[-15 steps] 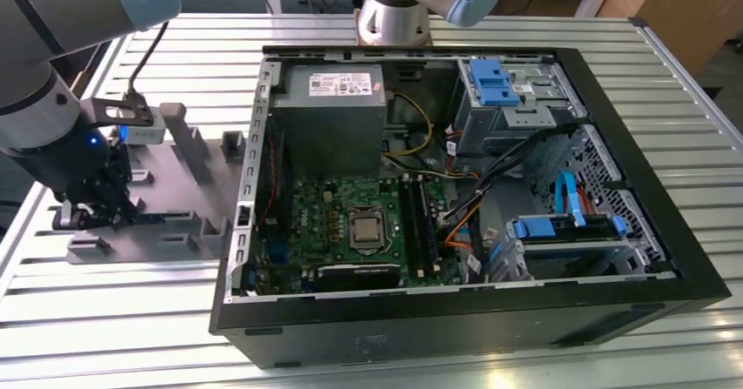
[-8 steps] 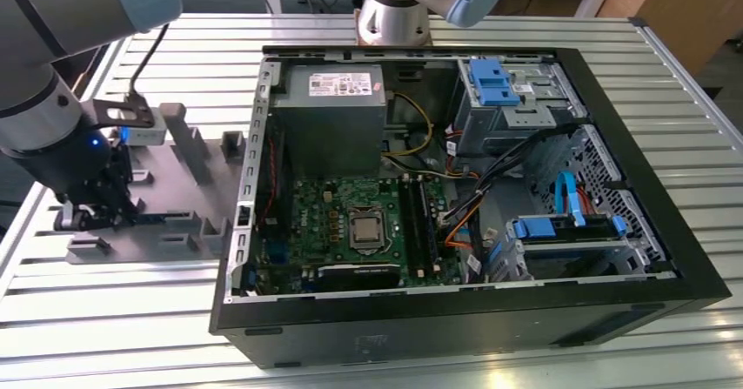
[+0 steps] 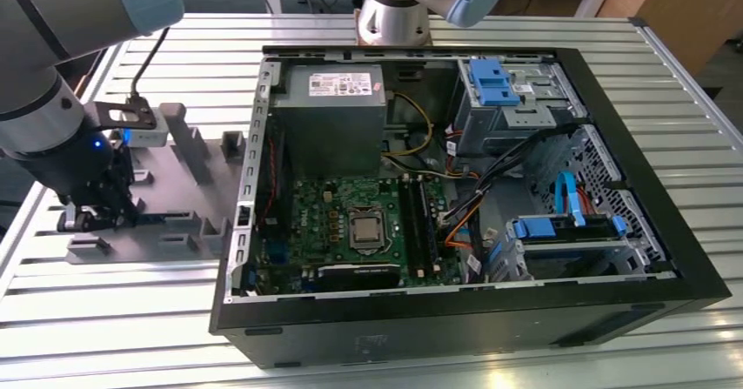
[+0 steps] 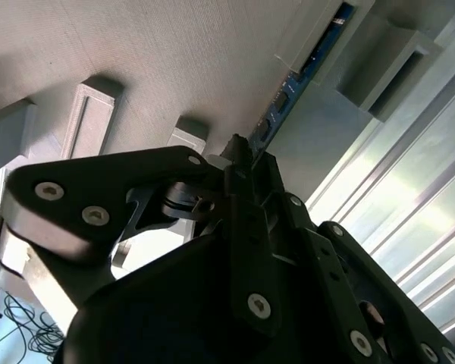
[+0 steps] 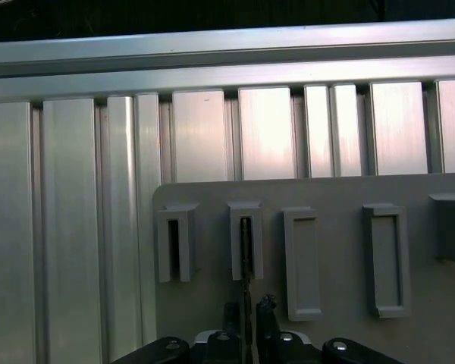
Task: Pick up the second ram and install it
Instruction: 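Pick up the second ram and move it above second insertion slot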
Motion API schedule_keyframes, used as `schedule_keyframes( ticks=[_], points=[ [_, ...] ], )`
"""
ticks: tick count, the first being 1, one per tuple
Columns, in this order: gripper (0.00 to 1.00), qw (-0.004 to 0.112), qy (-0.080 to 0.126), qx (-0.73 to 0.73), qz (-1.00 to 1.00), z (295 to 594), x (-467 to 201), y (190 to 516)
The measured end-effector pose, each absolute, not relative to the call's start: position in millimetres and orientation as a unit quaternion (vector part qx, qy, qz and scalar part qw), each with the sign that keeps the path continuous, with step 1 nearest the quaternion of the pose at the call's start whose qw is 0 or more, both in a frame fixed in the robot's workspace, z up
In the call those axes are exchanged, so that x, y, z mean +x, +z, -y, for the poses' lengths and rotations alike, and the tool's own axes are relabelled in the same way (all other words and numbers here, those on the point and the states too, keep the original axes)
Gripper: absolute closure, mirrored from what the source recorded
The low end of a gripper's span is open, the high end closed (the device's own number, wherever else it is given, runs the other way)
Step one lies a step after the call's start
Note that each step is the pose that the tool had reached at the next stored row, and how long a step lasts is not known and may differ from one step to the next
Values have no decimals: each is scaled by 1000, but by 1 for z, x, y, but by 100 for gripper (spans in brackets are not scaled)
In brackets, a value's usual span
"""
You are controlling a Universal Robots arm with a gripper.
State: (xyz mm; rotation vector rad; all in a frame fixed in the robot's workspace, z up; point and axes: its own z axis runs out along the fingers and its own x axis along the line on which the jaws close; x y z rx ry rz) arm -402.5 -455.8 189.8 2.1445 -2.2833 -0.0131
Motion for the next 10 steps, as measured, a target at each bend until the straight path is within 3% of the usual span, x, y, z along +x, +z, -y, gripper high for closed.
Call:
schedule_keyframes(
  ticks=[2,3,10],
  points=[
    [77,5,-4,685,729,456,-403,190],
    [84,5,-4,685,729,456,-403,190],
    [84,5,-4,685,729,456,-403,190]
  ],
)
